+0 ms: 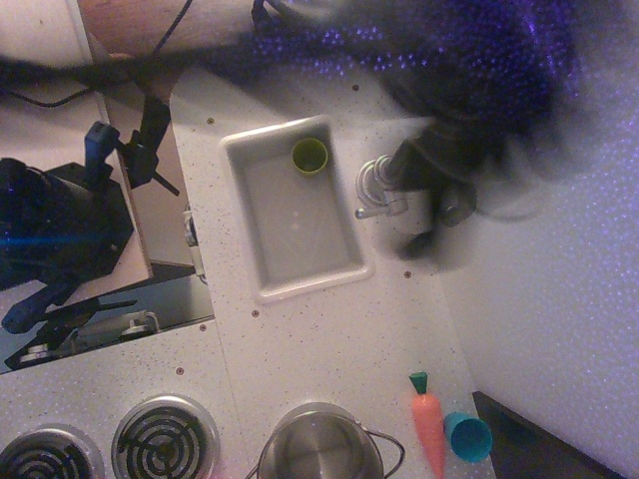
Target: Turn faucet right
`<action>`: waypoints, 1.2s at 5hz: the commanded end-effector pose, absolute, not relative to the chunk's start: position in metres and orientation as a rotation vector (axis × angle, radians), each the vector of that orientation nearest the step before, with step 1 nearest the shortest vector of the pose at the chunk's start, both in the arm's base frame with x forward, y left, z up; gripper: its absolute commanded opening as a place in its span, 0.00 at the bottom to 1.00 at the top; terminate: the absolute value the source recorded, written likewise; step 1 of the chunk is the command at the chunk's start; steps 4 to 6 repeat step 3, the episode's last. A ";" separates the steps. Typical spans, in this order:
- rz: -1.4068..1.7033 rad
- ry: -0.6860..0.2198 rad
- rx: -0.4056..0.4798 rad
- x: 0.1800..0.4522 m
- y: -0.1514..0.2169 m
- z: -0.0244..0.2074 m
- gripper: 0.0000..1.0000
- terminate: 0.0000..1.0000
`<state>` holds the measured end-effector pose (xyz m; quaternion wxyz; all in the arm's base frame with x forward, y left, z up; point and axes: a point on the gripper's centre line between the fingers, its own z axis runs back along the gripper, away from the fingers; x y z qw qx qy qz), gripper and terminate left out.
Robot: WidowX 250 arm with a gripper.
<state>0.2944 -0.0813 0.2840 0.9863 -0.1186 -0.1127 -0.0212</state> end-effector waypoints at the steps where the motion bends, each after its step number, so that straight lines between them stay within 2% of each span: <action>1: 0.086 -0.482 -0.317 0.205 -0.028 0.324 1.00 0.00; 2: 0.067 -0.371 -0.314 0.202 -0.031 0.313 1.00 0.00; 3: 0.067 -0.371 -0.314 0.202 -0.031 0.313 1.00 1.00; 6: 0.067 -0.371 -0.314 0.202 -0.031 0.313 1.00 1.00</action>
